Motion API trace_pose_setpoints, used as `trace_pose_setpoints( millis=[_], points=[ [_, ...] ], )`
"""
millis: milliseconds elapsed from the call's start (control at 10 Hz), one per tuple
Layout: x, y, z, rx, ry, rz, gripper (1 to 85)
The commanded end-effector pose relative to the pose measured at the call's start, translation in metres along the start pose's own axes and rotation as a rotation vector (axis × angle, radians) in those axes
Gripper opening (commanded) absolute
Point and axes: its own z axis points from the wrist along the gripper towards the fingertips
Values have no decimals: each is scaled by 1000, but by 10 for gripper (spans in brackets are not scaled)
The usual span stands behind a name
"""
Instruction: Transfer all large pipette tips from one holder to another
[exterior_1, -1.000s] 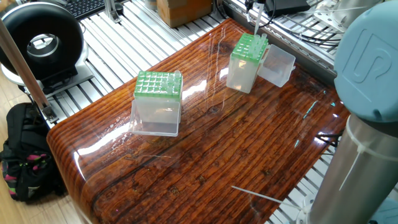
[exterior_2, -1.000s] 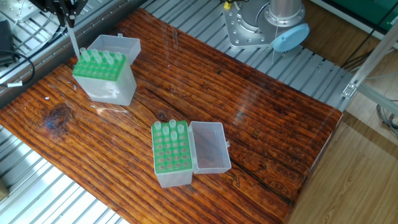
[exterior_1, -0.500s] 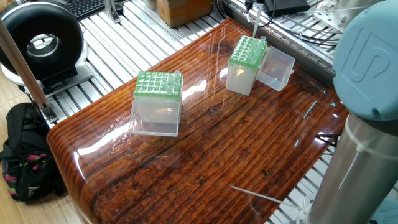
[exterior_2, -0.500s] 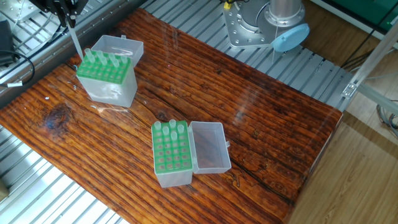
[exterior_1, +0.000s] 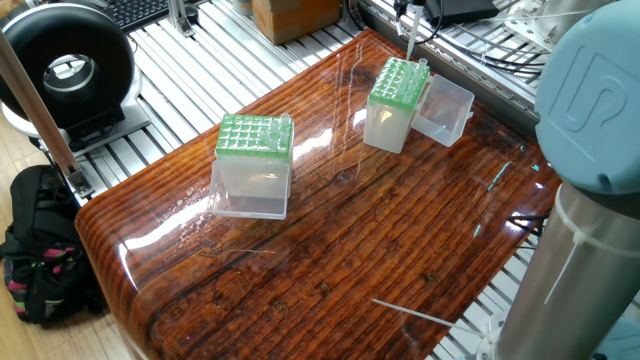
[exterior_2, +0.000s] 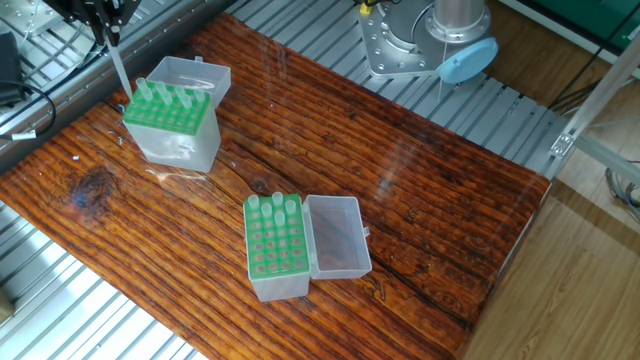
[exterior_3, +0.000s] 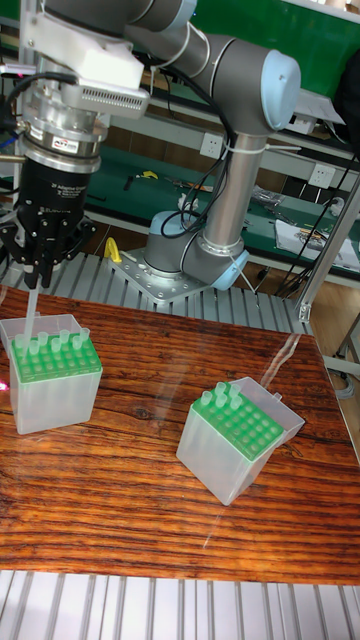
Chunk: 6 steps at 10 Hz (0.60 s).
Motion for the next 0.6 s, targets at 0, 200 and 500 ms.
trace_pose_setpoints(
  millis=[0, 200, 500],
  points=[
    [-6, 0, -2, -2, -13, -1, 37],
    [-6, 0, 1, -2, -13, -1, 37],
    [-4, 1, 7, -6, -17, -1, 37]
  ],
)
